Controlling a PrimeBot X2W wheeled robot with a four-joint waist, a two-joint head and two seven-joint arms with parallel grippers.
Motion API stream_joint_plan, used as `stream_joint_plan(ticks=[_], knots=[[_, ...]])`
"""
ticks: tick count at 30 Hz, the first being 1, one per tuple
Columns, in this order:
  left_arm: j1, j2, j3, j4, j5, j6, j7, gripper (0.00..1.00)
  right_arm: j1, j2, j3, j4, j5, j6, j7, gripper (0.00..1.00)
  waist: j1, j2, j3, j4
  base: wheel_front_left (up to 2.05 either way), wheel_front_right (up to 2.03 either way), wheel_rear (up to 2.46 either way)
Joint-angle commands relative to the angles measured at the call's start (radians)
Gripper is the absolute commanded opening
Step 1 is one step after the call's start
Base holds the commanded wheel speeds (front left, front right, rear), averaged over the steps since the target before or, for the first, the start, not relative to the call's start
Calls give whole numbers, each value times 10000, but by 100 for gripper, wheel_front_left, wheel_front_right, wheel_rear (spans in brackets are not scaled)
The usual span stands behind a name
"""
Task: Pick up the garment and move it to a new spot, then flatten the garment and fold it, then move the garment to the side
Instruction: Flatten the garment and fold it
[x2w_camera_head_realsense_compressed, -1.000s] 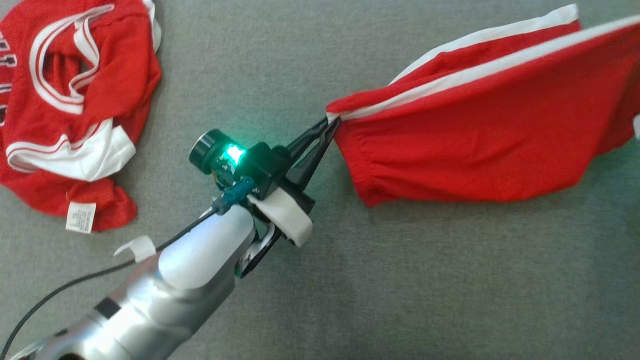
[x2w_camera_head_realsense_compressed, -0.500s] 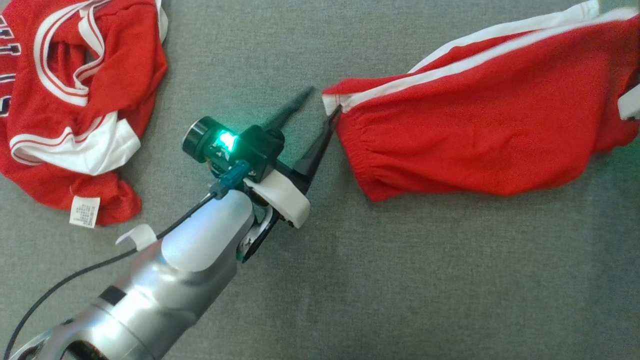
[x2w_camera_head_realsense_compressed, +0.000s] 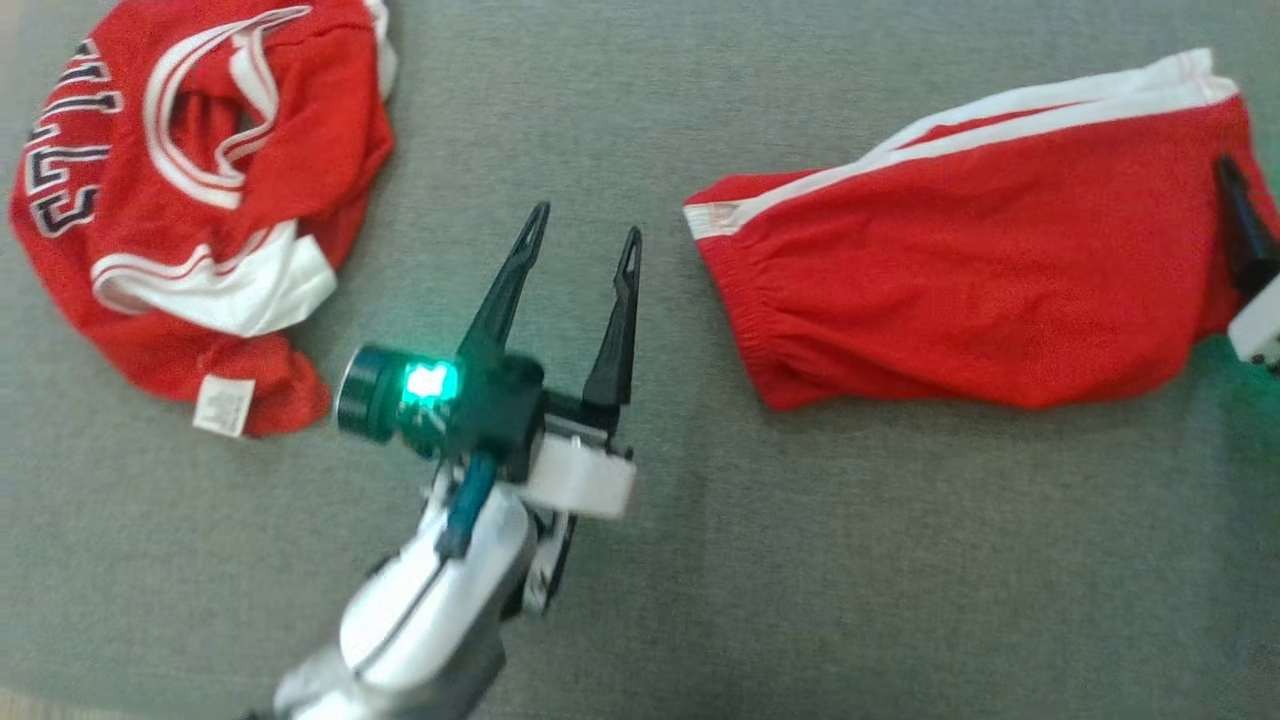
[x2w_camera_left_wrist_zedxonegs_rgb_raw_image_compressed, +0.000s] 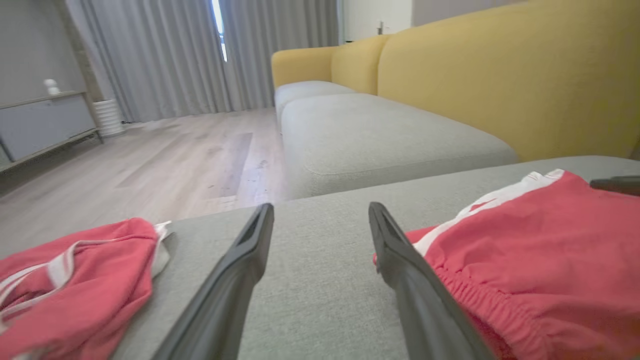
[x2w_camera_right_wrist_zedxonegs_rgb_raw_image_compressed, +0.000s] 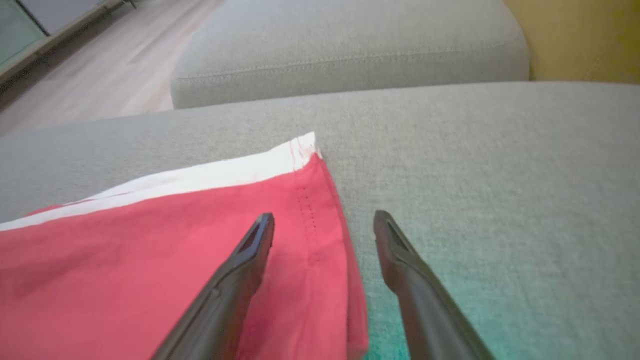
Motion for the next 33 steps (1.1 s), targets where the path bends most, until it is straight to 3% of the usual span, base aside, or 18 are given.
stream_joint_plan(ticks=[1,5,6,7,8,17,28,33], knots=[[491,13,645,-905,525,326,-75,100,135,-354,45,141,273,63,276,100,1,0,-82,303,0,0,0],[1455,-147,979,-1907,1363,568,-76,100,176,-412,-37,1097,421,63,746,100,1,0,-227,634,0,0,0],[1652,-181,1036,-2080,1510,576,-76,100,204,-383,-18,1259,498,63,891,95,1,0,-273,689,0,0,0],[1832,-201,1080,-2215,1635,559,-76,100,242,-339,10,1334,617,63,989,41,1,0,-321,724,0,0,0],[2001,-216,1141,-2311,1734,551,-77,100,282,-284,43,1339,771,63,1067,0,1,0,-378,731,0,0,0],[2902,-115,1789,-2387,2324,659,-77,100,380,-485,102,1144,1255,63,504,0,1,0,-990,72,0,0,0],[3487,-46,2467,-2490,2679,483,-77,100,566,-2020,-137,1265,866,63,-260,0,1,0,-1411,-976,0,0,0],[3605,-89,2573,-2335,2679,259,-78,100,273,-1905,-163,882,703,63,-648,0,1,0,-1563,-1168,0,0,0]])
